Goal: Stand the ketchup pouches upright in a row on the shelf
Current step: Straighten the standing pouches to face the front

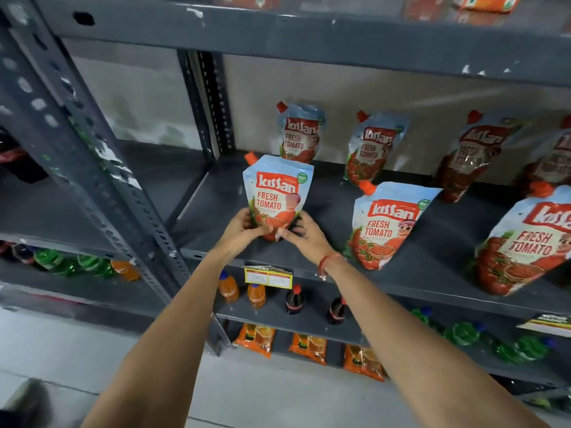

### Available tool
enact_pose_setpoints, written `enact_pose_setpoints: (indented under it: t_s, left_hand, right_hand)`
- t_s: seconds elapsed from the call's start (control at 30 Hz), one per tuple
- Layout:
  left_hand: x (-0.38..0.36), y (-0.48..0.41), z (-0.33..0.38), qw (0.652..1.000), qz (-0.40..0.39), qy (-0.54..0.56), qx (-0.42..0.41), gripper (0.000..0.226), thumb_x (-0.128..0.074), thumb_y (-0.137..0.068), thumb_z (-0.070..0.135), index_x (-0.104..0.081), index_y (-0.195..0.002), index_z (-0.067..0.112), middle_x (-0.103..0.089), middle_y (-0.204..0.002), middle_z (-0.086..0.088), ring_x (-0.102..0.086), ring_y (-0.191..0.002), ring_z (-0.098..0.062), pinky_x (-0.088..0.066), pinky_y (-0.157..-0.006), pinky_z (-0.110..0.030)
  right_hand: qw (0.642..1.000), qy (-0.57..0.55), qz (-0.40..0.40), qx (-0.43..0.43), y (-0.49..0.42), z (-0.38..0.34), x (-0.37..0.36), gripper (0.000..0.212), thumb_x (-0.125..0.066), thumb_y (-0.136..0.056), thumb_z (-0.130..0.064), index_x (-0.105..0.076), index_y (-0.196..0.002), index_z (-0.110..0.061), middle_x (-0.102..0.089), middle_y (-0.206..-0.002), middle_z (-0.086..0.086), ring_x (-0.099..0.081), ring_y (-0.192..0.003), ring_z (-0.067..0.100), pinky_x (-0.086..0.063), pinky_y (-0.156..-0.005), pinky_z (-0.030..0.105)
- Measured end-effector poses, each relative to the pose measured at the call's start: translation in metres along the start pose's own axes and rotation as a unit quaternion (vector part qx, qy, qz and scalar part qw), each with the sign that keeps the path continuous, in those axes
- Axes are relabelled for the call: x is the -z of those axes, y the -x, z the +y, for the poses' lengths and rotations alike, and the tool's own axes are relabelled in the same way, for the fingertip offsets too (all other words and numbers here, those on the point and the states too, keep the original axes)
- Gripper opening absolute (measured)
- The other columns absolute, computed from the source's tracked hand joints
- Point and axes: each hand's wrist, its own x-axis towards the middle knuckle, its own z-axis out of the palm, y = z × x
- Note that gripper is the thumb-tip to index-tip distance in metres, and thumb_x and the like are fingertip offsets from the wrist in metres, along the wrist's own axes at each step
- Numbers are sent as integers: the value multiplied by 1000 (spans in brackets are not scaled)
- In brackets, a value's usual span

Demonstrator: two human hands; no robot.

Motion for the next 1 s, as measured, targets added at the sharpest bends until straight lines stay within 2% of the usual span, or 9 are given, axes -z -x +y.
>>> enact_pose_setpoints:
  t_s: [0.13,0.23,0.43,0.5,0.63,0.7,0.83,0.93,1.0]
  left_hand:
    - [-2,8,-7,998,-1,-53,-17,55,-76,-75,24,-47,-120,10,-59,-125,-10,-56,-111,-21,-46,-95,-33]
    - [-7,20,-13,997,10,-75,-29,58,-75,-75,28,-47,-123,10,-59,-126,-9,-54,-112,-19,-41,-92,-27]
    - [-12,37,-15,994,24,-98,-35,65,-74,-76,27,-43,-131,9,-56,-132,-12,-52,-121,-26,-42,-103,-37]
    - [-14,40,-14,993,30,-106,-30,67,-74,-76,27,-42,-133,10,-55,-134,-12,-50,-123,-26,-40,-100,-33]
    - [-17,45,-13,993,42,-109,-21,69,-73,-78,28,-40,-136,13,-53,-137,-11,-48,-125,-25,-38,-97,-29]
    - [-18,48,-11,991,46,-122,-19,69,-72,-78,31,-39,-136,13,-52,-137,-11,-48,-126,-25,-38,-96,-29]
    - [-24,58,-6,987,102,-125,-19,64,-72,-78,29,-44,-133,11,-56,-134,-10,-52,-123,-24,-38,-92,-25]
    - [-28,66,-3,980,154,-127,-6,50,-69,-81,23,-53,-125,5,-63,-124,-14,-58,-116,-25,-41,-89,-23]
    - [-29,71,5,975,165,-147,-1,39,-67,-83,20,-60,-117,3,-67,-117,-15,-62,-109,-25,-42,-85,-23]
  right_hand:
    - [999,4,32,16,15,12,-6,54,-64,-88,-28,-41,-135,-17,-53,-131,6,-58,-105,16,-46,-89,28]
    - [998,9,58,36,28,17,-9,47,-64,-88,-27,-45,-130,-15,-58,-122,6,-58,-99,13,-48,-86,28]
    - [995,16,85,40,38,17,-14,40,-64,-88,-23,-49,-124,-12,-63,-114,7,-59,-93,11,-46,-80,21]
    - [995,19,89,36,39,17,-15,41,-64,-88,-23,-49,-124,-11,-63,-114,7,-58,-91,9,-44,-74,14]
    - [994,27,103,26,39,16,-15,41,-64,-88,-23,-49,-122,-9,-63,-115,10,-56,-85,3,-41,-70,9]
    - [993,42,105,25,41,13,-15,42,-64,-88,-24,-49,-123,-9,-63,-117,9,-56,-84,0,-43,-73,12]
    - [991,62,122,14,49,5,-14,44,-64,-87,-23,-50,-126,-8,-60,-124,13,-60,-104,18,-48,-88,29]
    - [979,151,137,14,59,0,-9,36,-61,-89,-22,-56,-121,-7,-58,-123,15,-56,-114,29,-47,-98,41]
    - [966,218,136,28,69,-7,-5,30,-58,-90,-22,-60,-116,-7,-57,-122,13,-53,-116,30,-44,-99,43]
